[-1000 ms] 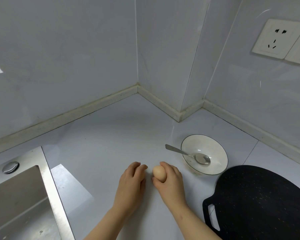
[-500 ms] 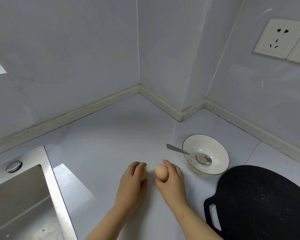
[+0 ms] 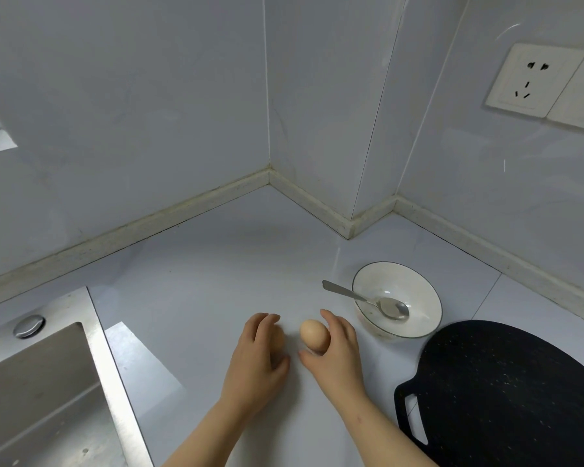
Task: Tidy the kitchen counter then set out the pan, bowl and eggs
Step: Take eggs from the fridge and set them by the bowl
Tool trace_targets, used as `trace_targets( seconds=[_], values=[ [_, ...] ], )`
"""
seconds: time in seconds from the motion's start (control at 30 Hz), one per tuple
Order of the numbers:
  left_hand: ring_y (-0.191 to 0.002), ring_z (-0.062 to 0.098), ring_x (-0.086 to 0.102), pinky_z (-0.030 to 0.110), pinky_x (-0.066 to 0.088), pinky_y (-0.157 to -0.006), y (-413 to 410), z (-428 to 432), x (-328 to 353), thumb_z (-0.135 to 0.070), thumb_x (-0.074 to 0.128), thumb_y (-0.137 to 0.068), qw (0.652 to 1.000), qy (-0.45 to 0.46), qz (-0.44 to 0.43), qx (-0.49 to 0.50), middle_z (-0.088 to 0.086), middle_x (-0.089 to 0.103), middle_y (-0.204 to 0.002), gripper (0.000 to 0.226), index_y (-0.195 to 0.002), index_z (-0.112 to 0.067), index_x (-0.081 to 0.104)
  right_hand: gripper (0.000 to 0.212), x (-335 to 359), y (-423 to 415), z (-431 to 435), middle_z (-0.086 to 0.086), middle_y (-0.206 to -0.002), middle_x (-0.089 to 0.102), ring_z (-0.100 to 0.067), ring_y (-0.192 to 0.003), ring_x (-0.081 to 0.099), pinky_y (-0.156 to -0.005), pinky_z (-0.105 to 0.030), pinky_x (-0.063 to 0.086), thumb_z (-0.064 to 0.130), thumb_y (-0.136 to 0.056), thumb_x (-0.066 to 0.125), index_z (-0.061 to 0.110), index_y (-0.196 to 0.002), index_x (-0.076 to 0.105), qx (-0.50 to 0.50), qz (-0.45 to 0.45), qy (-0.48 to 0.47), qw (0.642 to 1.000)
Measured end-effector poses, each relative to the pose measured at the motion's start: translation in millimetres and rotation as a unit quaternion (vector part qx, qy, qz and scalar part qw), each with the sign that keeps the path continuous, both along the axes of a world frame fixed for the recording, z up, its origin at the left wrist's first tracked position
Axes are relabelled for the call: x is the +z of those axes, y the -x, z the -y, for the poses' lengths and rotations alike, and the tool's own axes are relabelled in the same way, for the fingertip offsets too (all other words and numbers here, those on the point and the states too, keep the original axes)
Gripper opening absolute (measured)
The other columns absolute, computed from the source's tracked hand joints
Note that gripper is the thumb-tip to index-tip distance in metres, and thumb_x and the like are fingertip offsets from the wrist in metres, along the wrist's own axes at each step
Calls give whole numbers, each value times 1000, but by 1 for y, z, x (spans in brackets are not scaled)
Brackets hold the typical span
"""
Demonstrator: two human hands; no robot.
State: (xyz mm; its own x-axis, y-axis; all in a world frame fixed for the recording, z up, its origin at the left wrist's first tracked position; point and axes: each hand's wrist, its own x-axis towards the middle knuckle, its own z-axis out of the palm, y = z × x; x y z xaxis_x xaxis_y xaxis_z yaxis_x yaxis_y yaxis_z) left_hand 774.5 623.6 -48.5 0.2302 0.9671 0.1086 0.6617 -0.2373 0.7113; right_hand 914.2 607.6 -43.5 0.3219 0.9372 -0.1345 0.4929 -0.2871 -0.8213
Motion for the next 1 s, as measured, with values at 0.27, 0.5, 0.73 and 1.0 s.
trace_targets(
  seconds=[0.27,0.5,0.73,1.0],
  values=[
    [-132,18,36,15,27,-95,4,7,15,-10,64,-78,1000,5,3,26,2,31,-143,63,-136,-12,40,72,8,-6,21,5,-137,34,-14,-128,35,-101,-19,31,16,-74,72,26,-137,39,-9,-21,11,1000],
    [-117,10,41,12,27,-89,-11,18,49,-8,59,-84,997,-51,40,38,-4,42,-131,45,-128,-12,49,47,26,-12,48,15,-122,41,-12,-122,42,-101,-29,39,25,-81,67,35,-122,46,-76,-87,-23,993],
    [-113,6,44,14,29,-87,-59,33,71,-10,58,-87,995,-56,72,-44,-21,46,-108,29,-114,-20,58,21,51,-27,76,13,-115,53,-8,-111,48,-85,-20,38,22,-91,57,32,-109,51,-173,-182,-70,965],
    [-87,-12,56,2,42,-70,-132,88,92,-5,56,-88,967,56,183,-171,-18,60,-96,34,-89,-39,54,15,75,-73,147,5,-95,67,-8,-94,61,-83,-23,50,13,-89,56,26,-92,63,-357,-236,-173,887]
  ],
)
